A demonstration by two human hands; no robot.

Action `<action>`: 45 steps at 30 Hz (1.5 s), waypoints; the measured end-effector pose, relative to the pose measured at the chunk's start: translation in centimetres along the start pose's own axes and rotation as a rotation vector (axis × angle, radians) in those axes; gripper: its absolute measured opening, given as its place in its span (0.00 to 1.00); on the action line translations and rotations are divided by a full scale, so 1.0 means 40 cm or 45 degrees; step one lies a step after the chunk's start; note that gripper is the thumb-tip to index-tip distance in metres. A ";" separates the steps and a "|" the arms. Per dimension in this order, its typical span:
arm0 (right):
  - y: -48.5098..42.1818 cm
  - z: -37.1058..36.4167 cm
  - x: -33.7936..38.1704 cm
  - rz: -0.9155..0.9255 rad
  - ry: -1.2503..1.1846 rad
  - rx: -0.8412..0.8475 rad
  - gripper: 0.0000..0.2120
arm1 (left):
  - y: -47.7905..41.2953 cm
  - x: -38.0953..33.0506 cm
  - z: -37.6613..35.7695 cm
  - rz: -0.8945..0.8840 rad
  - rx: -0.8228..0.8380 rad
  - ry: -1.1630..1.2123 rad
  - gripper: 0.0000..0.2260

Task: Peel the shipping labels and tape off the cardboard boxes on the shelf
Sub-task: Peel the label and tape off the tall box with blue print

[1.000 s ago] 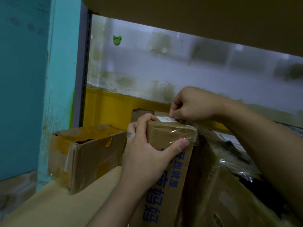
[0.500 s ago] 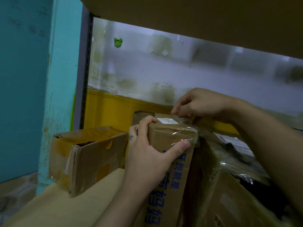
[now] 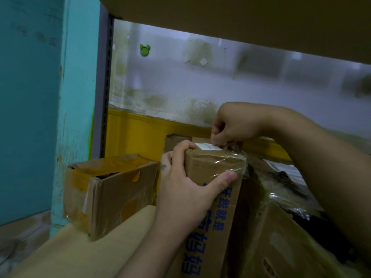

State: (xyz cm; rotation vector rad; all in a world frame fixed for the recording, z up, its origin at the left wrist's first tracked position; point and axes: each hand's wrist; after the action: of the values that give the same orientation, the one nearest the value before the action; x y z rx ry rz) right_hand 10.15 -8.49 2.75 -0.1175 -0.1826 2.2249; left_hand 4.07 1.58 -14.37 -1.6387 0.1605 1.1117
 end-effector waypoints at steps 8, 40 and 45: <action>-0.009 0.006 0.010 0.049 0.140 0.153 0.07 | 0.003 -0.003 0.001 -0.010 0.018 -0.024 0.34; 0.024 -0.030 0.046 0.116 0.548 0.075 0.07 | 0.009 -0.009 -0.001 -0.055 -0.022 -0.017 0.33; 0.029 -0.028 0.049 0.103 0.577 0.082 0.08 | 0.009 -0.006 -0.002 -0.073 -0.045 -0.041 0.34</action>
State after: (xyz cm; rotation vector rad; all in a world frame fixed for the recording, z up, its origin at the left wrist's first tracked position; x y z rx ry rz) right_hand 8.21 -7.53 1.40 -0.5951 0.1443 2.2179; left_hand 3.75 1.26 -14.45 -1.6460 0.0727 1.1023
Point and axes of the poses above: each hand's wrist, its own y-axis away from the middle knuckle, its own z-axis out of the back of the hand, x = y × z, and after that the axes turned 2 degrees about -x, right-handed
